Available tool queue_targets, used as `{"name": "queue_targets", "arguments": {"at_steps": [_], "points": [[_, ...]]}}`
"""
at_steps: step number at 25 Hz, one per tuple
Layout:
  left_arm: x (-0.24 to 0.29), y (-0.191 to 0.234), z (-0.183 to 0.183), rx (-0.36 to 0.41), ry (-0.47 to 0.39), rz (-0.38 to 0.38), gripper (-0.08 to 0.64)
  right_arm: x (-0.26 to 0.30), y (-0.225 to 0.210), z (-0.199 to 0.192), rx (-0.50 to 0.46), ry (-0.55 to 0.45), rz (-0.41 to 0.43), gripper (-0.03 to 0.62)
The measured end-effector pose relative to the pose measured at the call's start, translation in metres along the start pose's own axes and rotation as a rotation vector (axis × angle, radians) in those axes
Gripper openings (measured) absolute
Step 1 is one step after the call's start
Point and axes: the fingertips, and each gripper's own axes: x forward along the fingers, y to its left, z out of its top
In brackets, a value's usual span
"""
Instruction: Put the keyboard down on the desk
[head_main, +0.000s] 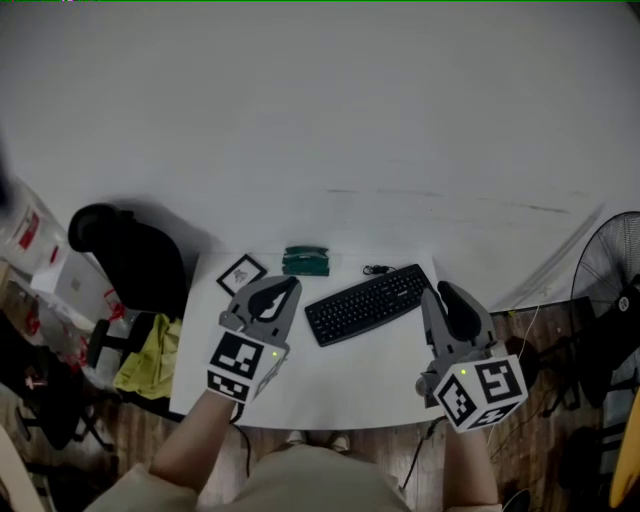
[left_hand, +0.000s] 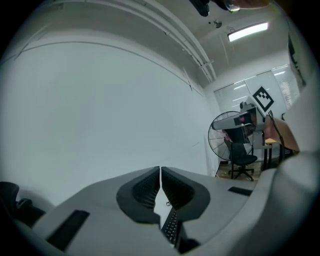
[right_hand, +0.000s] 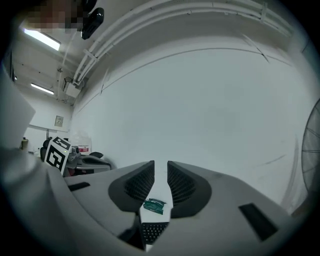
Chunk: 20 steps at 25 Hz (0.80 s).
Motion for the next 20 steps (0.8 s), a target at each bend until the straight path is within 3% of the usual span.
{"name": "queue_targets", "arguments": {"at_steps": [5, 12, 20], "points": [[-0.015, -0.012, 0.01, 0.03, -0.021, 0.001, 0.029, -0.02, 0.026, 0.0, -0.005, -0.01, 0.035, 0.064], [-0.035, -0.036, 0.006, -0.039, -0.043, -0.047, 0.029, -0.044, 0.043, -0.006, -0.013, -0.059, 0.045, 0.028], [-0.054, -0.052, -0.023, -0.019, 0.007, -0.037, 0.029, -0.054, 0.062, -0.038, 0.02, 0.027, 0.109, 0.023]]}}
